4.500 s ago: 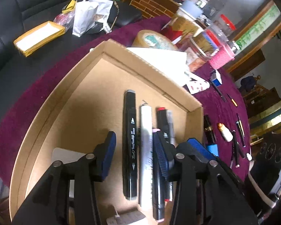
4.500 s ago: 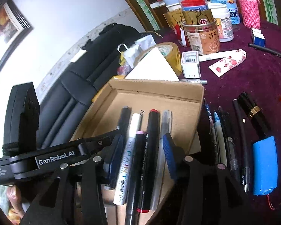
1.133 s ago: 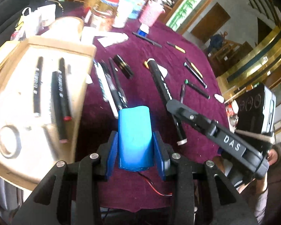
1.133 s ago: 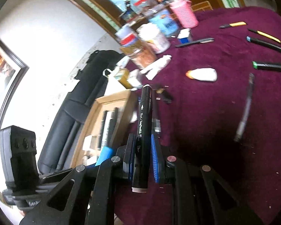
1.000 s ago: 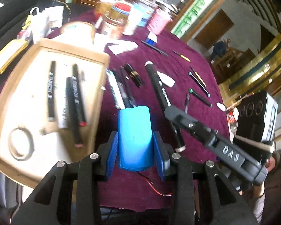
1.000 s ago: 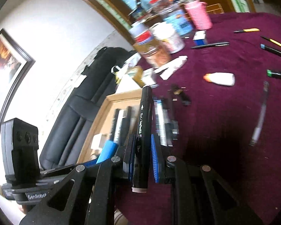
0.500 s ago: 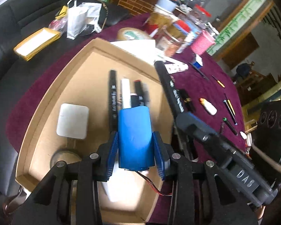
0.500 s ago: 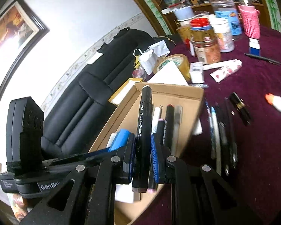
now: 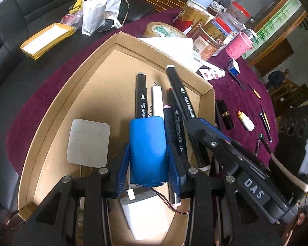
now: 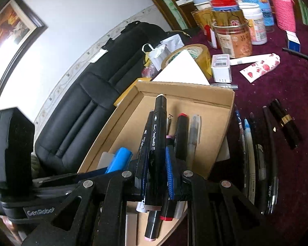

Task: Organize rigid objects
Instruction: 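Carry the battery pack and black marker over the tray with both grippers, then lower the battery pack and marker into the tray with both grippers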

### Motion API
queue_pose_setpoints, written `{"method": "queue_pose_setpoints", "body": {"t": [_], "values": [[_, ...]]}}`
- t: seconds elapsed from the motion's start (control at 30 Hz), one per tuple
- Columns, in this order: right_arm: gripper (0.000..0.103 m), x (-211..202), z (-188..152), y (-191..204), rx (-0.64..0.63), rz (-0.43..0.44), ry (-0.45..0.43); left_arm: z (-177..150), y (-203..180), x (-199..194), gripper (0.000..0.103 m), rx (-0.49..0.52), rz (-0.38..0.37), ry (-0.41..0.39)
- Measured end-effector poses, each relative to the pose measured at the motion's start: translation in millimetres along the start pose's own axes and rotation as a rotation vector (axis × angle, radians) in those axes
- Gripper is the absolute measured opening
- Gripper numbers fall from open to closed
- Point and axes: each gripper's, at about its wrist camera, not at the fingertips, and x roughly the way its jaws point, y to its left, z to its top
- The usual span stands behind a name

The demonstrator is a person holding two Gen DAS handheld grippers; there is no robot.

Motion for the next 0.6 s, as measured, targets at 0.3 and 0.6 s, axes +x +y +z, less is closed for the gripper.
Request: {"method": "queue_pose_setpoints", "body": {"t": [0.3,0.6], "values": [[0.015,6,-1,-1,-0.002,-0.025,0.007,1,-1,12,0.034,-0.008,0.023,0.010],[0.015,10,-4,0,-0.020,-0.074,0.017,1,9,15,0.034,-0.025,0.035,0.012]]}}
